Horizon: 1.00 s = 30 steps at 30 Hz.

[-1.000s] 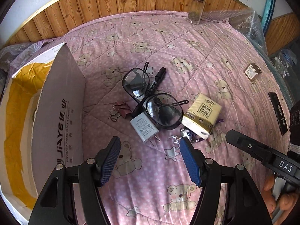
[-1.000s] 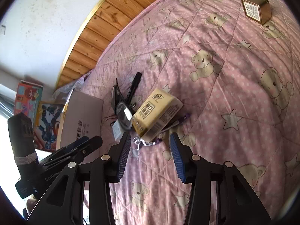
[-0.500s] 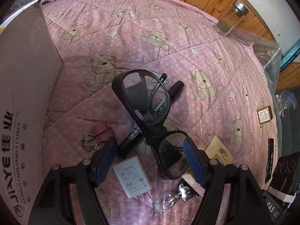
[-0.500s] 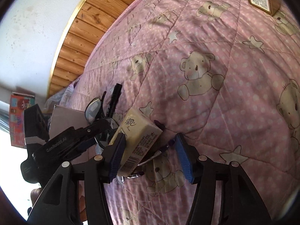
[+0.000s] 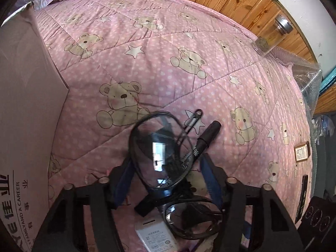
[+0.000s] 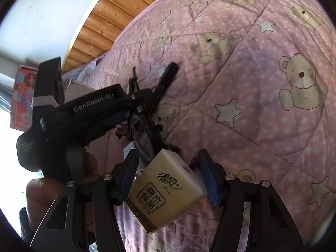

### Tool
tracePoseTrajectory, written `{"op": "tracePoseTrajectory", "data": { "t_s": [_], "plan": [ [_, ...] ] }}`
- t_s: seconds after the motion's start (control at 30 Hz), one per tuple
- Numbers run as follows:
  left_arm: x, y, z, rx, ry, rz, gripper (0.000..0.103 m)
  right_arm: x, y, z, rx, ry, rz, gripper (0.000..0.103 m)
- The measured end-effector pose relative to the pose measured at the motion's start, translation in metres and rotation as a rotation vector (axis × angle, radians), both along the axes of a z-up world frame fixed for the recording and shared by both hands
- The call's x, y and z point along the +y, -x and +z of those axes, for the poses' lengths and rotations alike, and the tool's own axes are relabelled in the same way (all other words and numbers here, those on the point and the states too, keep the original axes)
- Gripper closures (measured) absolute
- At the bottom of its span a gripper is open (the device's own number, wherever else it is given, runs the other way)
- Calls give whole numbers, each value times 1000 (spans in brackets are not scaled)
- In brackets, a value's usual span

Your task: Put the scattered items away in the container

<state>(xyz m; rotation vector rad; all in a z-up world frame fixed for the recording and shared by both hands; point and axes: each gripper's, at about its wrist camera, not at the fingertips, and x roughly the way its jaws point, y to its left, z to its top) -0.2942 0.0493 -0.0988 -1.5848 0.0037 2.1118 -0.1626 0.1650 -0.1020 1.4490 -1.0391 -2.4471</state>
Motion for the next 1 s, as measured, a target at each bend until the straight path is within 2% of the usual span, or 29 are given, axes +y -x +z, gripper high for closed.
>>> {"op": "tracePoseTrajectory", "data": {
  "t_s": [0.1, 0.17, 0.43, 0.6, 0.63, 0.77, 0.83, 1.0],
  "plan": [
    [-9, 1, -2, -3, -28, 3, 54, -14, 0, 4, 11, -65, 55, 44],
    [-13, -1, -2, 7, -27, 4, 56, -16, -5, 5, 22, -56, 67, 50],
    [-28, -12, 13, 72, -47, -3, 56, -19, -49, 22, 79, -62, 131, 59],
    [-33, -23, 23, 102, -97, -23, 56, -37, -70, 32, 108, -61, 221, 59],
    [-35, -26, 27, 113, -108, -30, 56, -41, -72, 32, 108, -57, 248, 57],
    [-39, -37, 38, 162, -130, -62, 56, -60, -75, 17, 64, -70, 317, 57],
    [-42, -36, 40, 158, -128, -56, 56, -63, -76, 10, 55, -129, 286, 57],
    [-57, -35, 52, 175, -139, -34, 56, -48, -81, 11, 16, -381, 170, 55]
  ]
}}
